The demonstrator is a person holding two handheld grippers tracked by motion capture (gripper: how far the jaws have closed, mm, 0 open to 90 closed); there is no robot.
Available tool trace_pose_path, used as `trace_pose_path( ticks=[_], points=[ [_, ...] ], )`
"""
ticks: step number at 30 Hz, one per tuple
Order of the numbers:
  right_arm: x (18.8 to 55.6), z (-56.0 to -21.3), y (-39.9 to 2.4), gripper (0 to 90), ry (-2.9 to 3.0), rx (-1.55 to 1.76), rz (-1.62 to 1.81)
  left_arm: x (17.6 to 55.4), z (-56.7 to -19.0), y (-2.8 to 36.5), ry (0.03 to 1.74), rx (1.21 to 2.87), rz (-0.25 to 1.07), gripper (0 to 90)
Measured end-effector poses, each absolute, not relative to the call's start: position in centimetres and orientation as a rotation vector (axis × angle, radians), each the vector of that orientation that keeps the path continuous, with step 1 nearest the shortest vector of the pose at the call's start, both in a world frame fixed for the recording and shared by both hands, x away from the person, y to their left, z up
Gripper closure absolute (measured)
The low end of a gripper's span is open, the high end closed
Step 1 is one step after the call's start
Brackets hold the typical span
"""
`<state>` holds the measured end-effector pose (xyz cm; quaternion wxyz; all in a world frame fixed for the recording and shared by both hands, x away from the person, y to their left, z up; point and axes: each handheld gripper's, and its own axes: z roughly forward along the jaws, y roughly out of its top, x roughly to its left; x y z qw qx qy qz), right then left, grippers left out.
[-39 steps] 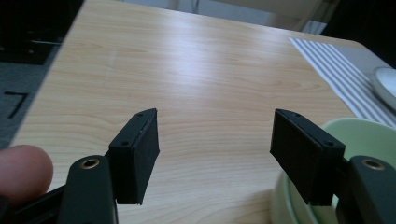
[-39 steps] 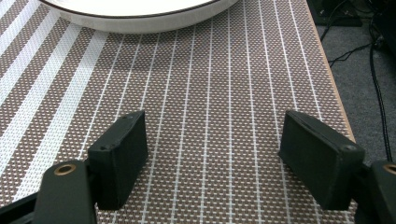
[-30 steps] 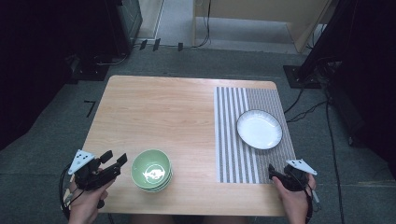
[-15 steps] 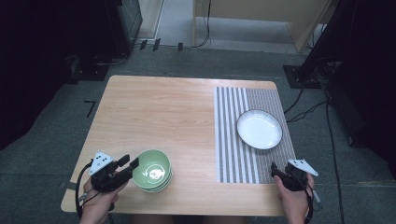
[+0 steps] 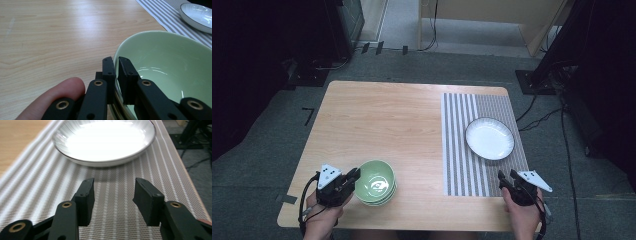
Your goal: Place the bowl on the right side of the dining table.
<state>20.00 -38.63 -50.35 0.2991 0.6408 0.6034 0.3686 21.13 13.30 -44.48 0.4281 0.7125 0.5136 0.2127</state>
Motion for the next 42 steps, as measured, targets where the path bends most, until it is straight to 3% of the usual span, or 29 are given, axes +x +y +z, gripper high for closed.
trace_pose_path(
  ticks=[15,20,26,33,42],
  points=[
    [19.7,-47.1,-33.3,52.9,1.699,1.561,1.156,20.5,-43.4,12.3,1.236,1.746,0.653,86.4],
    [19.8,-45.8,-29.9,53.2,1.773,1.486,1.232,20.1,-42.1,12.7,1.226,1.660,0.662,90.0],
    [20.2,-45.0,-27.2,53.2,1.829,1.436,1.274,20.2,-41.9,13.2,1.255,1.668,0.635,90.0],
    [20.6,-44.5,-24.7,52.9,1.878,1.398,1.322,20.7,-42.5,13.0,1.266,1.706,0.572,64.3],
    [20.9,-44.0,-23.4,50.5,1.894,1.371,1.352,21.0,-43.1,12.5,1.282,1.775,0.552,64.1]
  ],
)
